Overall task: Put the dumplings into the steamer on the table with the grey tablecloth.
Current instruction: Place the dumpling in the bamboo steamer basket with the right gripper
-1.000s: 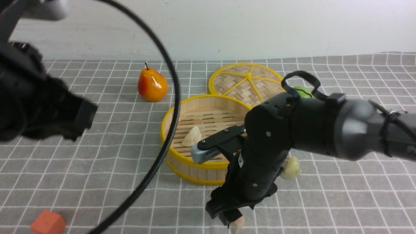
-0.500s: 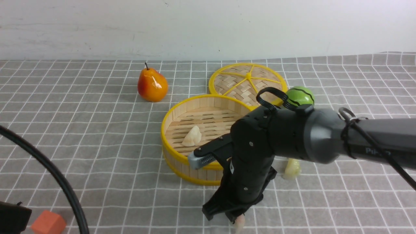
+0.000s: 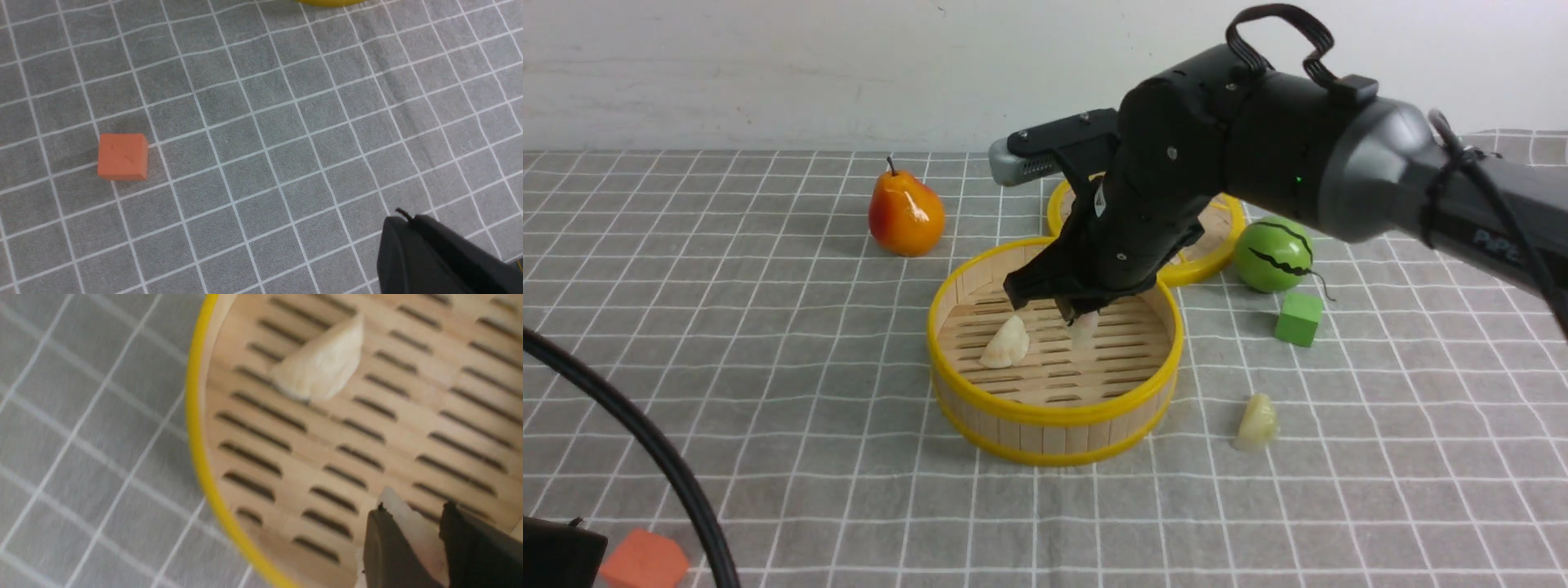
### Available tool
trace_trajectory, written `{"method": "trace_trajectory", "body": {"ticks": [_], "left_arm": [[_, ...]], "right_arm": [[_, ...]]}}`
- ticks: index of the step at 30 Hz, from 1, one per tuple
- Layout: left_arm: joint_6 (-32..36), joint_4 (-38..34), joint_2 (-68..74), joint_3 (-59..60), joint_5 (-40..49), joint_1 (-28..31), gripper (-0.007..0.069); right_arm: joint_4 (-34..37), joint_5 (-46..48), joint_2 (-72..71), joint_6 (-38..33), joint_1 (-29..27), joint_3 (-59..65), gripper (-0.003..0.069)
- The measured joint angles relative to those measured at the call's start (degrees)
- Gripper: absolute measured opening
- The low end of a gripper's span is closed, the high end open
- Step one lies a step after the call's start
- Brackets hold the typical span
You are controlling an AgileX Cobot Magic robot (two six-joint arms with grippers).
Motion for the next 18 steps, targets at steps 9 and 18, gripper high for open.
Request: {"method": "trace_trajectory", "body": {"ticks": [9,18], "left_arm": [[0.0,-0.26,0.0,0.0,0.0,0.0,-0.0014],[0.0,-0.26,0.0,0.0,0.0,0.0,-0.0014]], "right_arm": [[0.33,-1.81,13.61,0.98,-2.97,-8.88,0.0173],[0.38,2.33,13.24,1.1,-2.97,-9.89,0.0398]]}}
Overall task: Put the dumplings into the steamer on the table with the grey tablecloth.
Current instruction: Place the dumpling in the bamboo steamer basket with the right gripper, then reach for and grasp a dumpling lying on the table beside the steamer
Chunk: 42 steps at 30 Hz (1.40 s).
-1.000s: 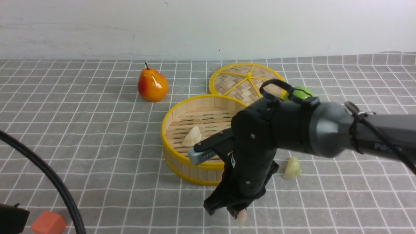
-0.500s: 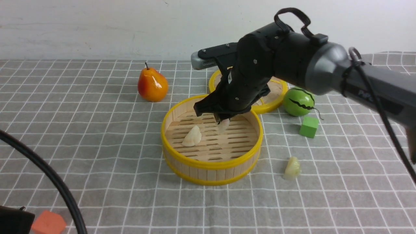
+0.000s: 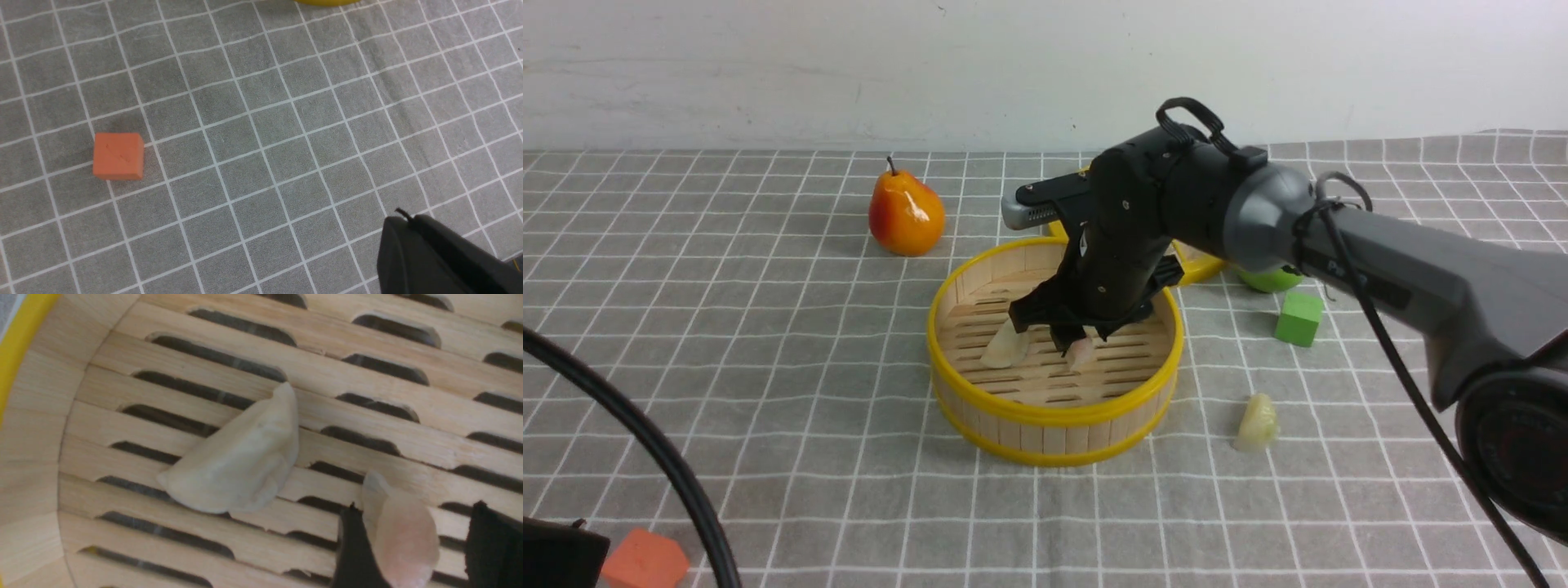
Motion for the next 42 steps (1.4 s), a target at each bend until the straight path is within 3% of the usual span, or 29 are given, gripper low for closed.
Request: {"method": "trace_trajectory", "body": {"ticks": [4,11,17,19,23,29,37,42], "left_arm": [[0.0,0.0,0.0,0.0,0.0,0.0,-0.0014],[0.0,-1.36,0.0,0.0,0.05,0.0,-0.0014],[0.0,-1.61,0.0,0.0,0.05,0.0,-0.0014],[0.13,-1.76,0.0,0.0,0.1,0.0,-0.0013],[0.18,-1.87,0.0,0.0,0.1,0.0,-0.0012],[0.18,-1.87,0.0,0.0,0.33,0.0,-0.0011],[0.18,-1.92,0.0,0.0,1.13,0.0,-0.0009],[0.18,-1.92,0.0,0.0,1.26,0.0,-0.0005]], "right_arm": [[-0.06,7.83,-3.52,-1.6,0.0,-2.04,0.0447],[-1.77,17.91,-14.1,-8.94,-0.22,-2.96,0.0454],[-2.22,18.25,-23.96,-8.15,-3.02,10.06,0.0454],[-2.59,17.94,-28.22,-5.22,-5.21,19.76,0.0454],[-2.59,9.72,-30.9,2.67,-8.58,32.51,0.0454],[-2.59,-4.66,-28.53,11.48,-11.83,40.36,0.0454],[-2.59,-16.26,-21.21,13.39,-12.06,40.76,0.0454],[-2.59,-17.52,-17.91,13.39,-12.06,40.76,0.0442]]}}
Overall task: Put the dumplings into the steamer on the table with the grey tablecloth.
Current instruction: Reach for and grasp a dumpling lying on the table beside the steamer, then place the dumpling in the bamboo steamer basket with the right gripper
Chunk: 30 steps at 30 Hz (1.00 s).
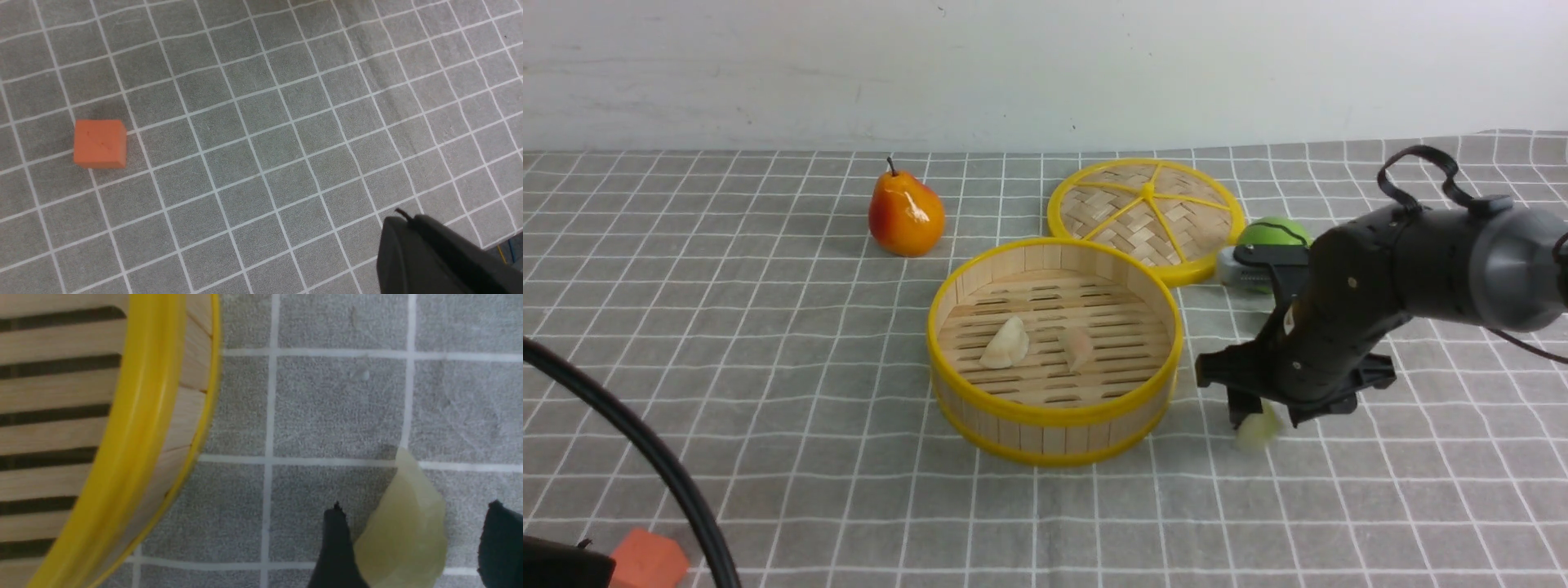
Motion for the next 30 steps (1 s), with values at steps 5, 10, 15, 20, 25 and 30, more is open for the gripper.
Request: {"method": "trace_trajectory", "body": {"ticks": [5,10,15,20,25,30], "left_arm": [[0.0,0.0,0.0,0.0,0.0,0.0,-0.0002],[0.0,0.0,-0.05,0.0,-0.05,0.0,0.0003],[0.0,0.0,-0.11,0.0,-0.05,0.0,0.0006],[0.0,0.0,-0.11,0.0,-0.46,0.0,0.0011],[0.0,0.0,-0.11,0.0,-0.46,0.0,0.0016],[0.0,0.0,-0.11,0.0,-0.21,0.0,0.0019]], "right_arm": [[-0.25,0.55,0.71,0.0,0.0,0.0,0.0311],[-0.25,3.84,0.44,-3.08,0.0,-1.4,0.024],[-0.01,11.52,-2.36,-10.04,2.23,-8.53,0.024],[2.18,18.02,-2.43,-17.74,8.81,-22.83,0.024],[1.93,18.13,3.22,-19.61,13.37,-31.55,0.024],[-3.14,18.01,12.4,-14.81,12.45,-38.43,0.024]]}}
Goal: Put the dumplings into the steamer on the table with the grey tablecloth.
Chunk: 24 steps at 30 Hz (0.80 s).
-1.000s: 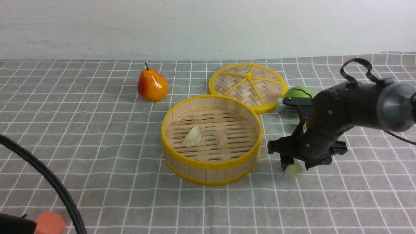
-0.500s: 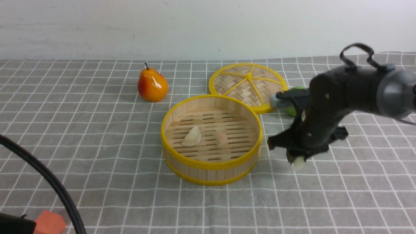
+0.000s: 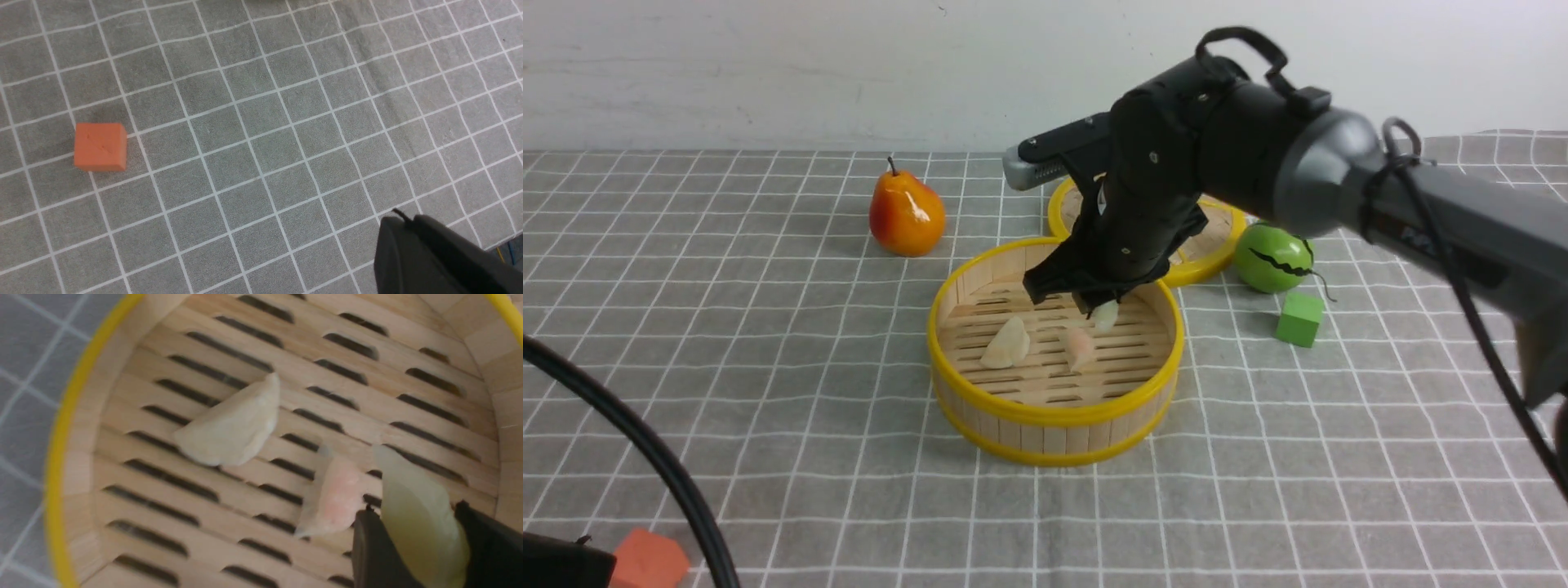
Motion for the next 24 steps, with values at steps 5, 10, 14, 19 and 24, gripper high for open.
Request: {"method": "trace_trajectory", "body": {"ticks": [5,10,14,19,24], "left_arm": [[0.0,-0.31,-0.31,0.0,0.2,0.0,0.002],[0.0,-0.73,-0.32,0.0,0.25,0.0,0.002],[0.0,-0.87,-0.32,0.0,0.25,0.0,0.002],[0.15,-0.87,-0.72,0.52,-0.26,0.0,0.0027],[0.09,-0.87,-6.96,6.93,-4.29,0.0,0.0028]], "right_arm": [[-1.93,-0.05,6.14,1.07,-2.57,-4.71,0.024],[-2.02,-0.13,9.16,1.18,-3.13,-6.02,0.0255],[-1.63,-0.13,9.84,1.23,-3.13,-6.25,0.0337],[0.63,2.46,7.37,1.23,-3.13,-6.25,0.0405],[2.85,5.27,0.54,-1.56,-3.13,-6.25,0.0325]]}}
